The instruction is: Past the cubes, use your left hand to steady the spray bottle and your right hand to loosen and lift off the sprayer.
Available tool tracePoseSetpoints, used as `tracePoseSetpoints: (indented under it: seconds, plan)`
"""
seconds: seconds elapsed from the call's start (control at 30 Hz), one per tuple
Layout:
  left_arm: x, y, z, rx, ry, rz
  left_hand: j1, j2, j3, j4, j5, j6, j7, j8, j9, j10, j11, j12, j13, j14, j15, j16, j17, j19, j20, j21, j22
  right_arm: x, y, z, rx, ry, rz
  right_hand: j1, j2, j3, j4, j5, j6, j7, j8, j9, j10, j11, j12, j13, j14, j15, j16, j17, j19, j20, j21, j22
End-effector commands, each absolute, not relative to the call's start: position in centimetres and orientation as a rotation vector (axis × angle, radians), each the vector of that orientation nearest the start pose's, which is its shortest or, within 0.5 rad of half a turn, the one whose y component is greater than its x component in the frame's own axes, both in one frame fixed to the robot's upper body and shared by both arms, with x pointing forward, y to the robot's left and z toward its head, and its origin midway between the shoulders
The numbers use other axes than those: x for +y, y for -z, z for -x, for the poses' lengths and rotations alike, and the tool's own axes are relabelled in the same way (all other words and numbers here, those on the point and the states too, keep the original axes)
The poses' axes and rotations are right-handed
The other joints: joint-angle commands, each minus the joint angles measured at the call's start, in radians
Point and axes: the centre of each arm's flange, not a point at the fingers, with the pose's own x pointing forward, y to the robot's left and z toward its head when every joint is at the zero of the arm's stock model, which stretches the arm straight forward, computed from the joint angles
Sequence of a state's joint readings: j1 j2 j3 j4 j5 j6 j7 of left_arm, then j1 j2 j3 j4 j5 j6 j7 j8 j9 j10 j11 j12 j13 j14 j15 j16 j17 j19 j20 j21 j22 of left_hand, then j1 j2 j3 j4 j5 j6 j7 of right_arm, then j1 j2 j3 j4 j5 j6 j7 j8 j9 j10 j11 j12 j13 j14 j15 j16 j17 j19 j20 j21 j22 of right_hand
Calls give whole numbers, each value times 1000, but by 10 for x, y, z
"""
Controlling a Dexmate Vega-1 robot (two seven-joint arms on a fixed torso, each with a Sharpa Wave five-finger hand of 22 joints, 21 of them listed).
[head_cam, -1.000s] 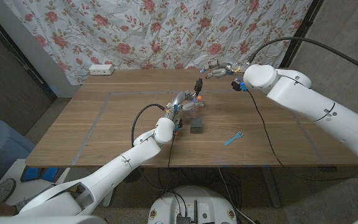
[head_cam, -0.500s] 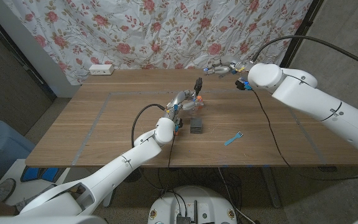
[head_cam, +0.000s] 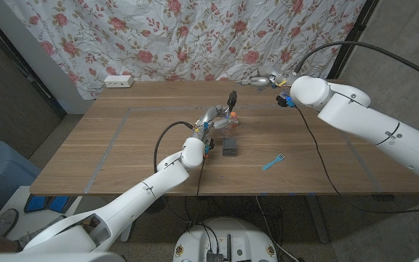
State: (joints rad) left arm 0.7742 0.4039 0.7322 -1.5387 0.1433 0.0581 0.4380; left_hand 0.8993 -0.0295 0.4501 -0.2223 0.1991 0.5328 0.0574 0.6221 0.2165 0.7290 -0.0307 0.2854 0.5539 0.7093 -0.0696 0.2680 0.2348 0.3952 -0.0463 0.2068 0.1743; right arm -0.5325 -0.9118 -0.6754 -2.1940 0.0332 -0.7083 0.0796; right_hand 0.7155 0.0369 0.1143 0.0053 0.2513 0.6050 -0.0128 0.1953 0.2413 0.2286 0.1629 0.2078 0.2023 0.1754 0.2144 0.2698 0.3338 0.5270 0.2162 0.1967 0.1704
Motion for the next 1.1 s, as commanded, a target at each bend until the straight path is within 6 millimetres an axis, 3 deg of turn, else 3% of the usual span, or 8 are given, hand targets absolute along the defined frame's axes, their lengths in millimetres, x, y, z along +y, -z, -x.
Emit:
tracePoseSetpoints:
  seconds: [0.03,0.23,0.57,1.1]
  plan:
    - [88,33,-617,-720,63,-653,-140,186,58,50,-6,122,-52,8,1,91,-82,6,3,11,-95,1,3,9,-36,1,5,-161,-119,-519,-485,-124,1145,-27,-4,-6,0,-1,1,23,1,-1,6,19,6,5,16,5,0,2,10,0,1,2]
    - [88,32,-618,-714,64,-654,-140,187,58,50,-6,122,-51,7,1,90,-82,4,3,10,-94,2,5,9,-35,1,5,-154,-119,-518,-471,-144,1156,-61,-16,-16,-2,2,5,83,9,0,13,37,7,5,34,5,1,0,8,0,-3,2]
    - [89,35,-618,-706,66,-649,-143,188,59,51,-6,122,-51,6,1,91,-82,4,3,11,-94,2,5,10,-34,1,5,-142,-117,-519,-421,-160,1179,-88,-19,-20,-4,4,22,122,20,4,32,52,11,5,51,5,2,-2,8,0,-5,2]
    - [91,38,-616,-695,59,-645,-144,189,61,51,-7,122,-51,4,3,93,-79,3,3,11,-93,2,5,10,-31,1,5,-130,-113,-521,-392,-161,1200,-102,-20,-22,-7,2,11,147,17,6,32,54,9,6,59,5,2,-3,12,-1,-4,2]
